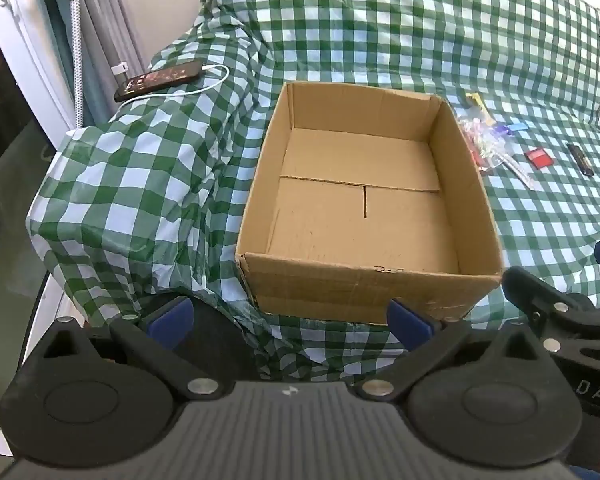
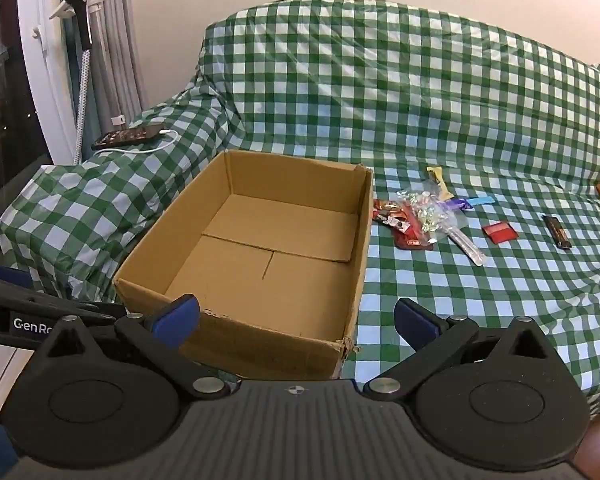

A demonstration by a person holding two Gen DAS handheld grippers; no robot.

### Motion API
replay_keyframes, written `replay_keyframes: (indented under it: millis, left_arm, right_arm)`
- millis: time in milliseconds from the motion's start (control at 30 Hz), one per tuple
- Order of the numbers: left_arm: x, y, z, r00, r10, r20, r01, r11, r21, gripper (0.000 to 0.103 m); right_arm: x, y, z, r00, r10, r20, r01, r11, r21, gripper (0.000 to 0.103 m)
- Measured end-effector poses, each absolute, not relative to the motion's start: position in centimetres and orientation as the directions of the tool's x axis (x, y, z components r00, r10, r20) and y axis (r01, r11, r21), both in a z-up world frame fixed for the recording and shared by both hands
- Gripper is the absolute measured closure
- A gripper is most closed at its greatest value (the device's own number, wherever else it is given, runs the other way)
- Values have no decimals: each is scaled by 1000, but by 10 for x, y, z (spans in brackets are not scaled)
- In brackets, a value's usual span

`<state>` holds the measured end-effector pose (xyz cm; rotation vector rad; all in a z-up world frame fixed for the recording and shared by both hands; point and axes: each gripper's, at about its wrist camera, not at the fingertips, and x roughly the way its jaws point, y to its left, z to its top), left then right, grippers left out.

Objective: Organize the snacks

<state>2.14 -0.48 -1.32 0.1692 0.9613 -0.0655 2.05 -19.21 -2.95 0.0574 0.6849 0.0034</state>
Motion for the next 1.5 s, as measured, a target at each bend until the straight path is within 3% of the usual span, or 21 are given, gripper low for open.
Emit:
replay_keyframes:
  millis: [500, 1500]
  left_arm:
    - [35, -2, -34, 517, 18, -856, 149, 983, 111, 0]
    - [57, -5, -52, 485, 29, -874, 166, 978, 124, 0]
  right_arm:
    - [38, -195, -45, 722, 34, -691, 20, 997, 70, 0]
    - [57, -208, -56, 732, 68, -678, 20, 992, 121, 0]
